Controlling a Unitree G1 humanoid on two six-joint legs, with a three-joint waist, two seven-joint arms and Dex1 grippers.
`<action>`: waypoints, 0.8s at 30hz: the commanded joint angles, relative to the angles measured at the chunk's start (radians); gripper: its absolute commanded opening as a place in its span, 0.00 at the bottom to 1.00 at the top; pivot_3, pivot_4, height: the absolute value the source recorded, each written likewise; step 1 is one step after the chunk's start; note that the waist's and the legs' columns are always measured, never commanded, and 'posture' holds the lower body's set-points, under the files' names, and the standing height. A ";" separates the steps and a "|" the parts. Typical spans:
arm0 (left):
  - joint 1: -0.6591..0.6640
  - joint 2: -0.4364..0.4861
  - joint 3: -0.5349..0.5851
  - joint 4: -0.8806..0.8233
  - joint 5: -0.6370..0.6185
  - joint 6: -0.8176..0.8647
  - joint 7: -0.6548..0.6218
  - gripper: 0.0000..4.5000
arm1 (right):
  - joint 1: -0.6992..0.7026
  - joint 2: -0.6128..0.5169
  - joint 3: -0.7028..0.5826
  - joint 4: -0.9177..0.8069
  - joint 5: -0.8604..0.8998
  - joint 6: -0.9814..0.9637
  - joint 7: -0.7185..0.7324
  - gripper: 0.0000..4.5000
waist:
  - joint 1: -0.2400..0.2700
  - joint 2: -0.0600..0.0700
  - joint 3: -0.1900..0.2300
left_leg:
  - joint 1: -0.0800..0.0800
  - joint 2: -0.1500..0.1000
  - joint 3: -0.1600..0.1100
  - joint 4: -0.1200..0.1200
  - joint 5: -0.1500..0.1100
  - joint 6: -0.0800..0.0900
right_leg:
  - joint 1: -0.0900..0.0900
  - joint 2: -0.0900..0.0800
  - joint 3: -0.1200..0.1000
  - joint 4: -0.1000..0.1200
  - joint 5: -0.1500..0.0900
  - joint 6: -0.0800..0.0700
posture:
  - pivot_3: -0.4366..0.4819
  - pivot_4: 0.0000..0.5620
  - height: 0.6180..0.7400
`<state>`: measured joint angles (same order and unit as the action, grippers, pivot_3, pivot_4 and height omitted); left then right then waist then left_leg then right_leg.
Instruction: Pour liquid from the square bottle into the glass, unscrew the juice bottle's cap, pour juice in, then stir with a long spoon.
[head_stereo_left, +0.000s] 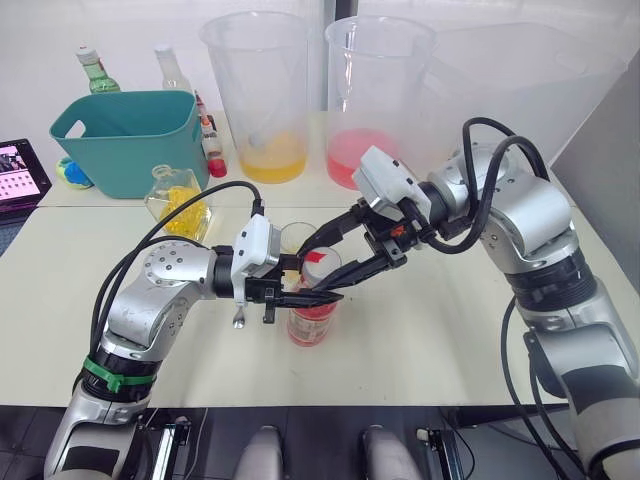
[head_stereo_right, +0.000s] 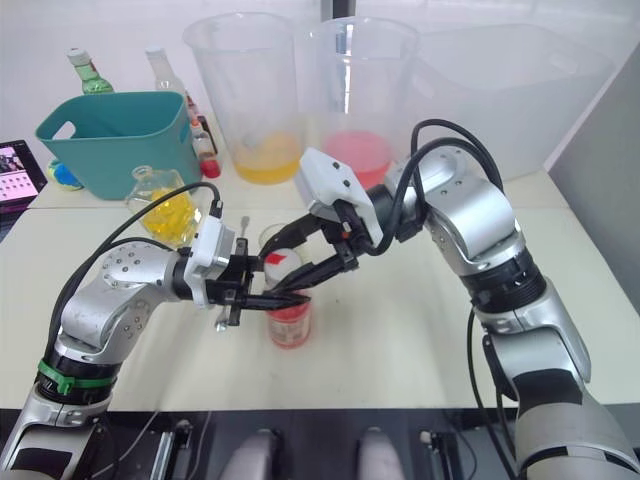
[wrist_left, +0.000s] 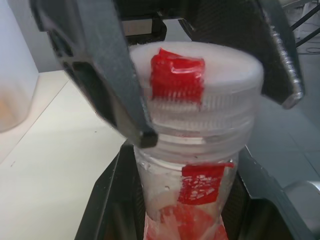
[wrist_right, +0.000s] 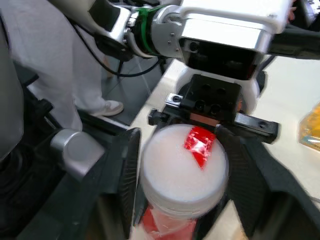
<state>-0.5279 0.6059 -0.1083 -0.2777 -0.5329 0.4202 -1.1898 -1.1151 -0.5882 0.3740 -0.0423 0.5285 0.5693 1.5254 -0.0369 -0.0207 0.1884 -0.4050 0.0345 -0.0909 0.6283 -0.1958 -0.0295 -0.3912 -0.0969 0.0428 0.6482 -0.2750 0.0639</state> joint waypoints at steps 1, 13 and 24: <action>0.024 0.019 -0.020 0.016 0.010 0.045 0.009 0.34 | -0.030 -0.012 -0.015 -0.013 -0.001 0.007 0.052 0.90 | 0.001 0.000 0.000 | 0.000 0.000 0.000 0.000 0.000 0.000 | 0.000 0.000 0.000 0.000 0.000 0.000 | 0.48 0.27 1.00; -0.052 -0.032 -0.088 0.117 0.031 0.006 -0.029 0.34 | 0.176 -0.036 -0.365 -0.383 0.206 0.413 -0.504 0.99 | 0.019 0.000 0.000 | 0.000 0.000 -0.001 0.000 0.000 0.000 | 0.000 0.000 0.000 0.000 0.000 0.000 | 0.48 0.27 1.00; -0.084 -0.055 -0.106 0.188 0.051 -0.044 -0.077 0.34 | 0.312 -0.008 -0.379 -0.517 0.263 0.461 -0.722 0.99 | 0.024 0.000 0.000 | -0.001 -0.001 -0.001 0.002 0.000 0.000 | 0.001 0.000 0.000 0.000 0.000 0.000 | 0.48 0.27 1.00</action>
<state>-0.6299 0.5504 -0.1734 -0.1175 -0.5209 0.3708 -1.2589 -0.8028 -0.5991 0.0211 -0.5288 0.7708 1.0419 0.8225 -0.0132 -0.0204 0.1881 -0.4057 0.0337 -0.0919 0.6307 -0.1958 -0.0297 -0.3897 -0.0972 0.0429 0.6481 -0.2750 0.0639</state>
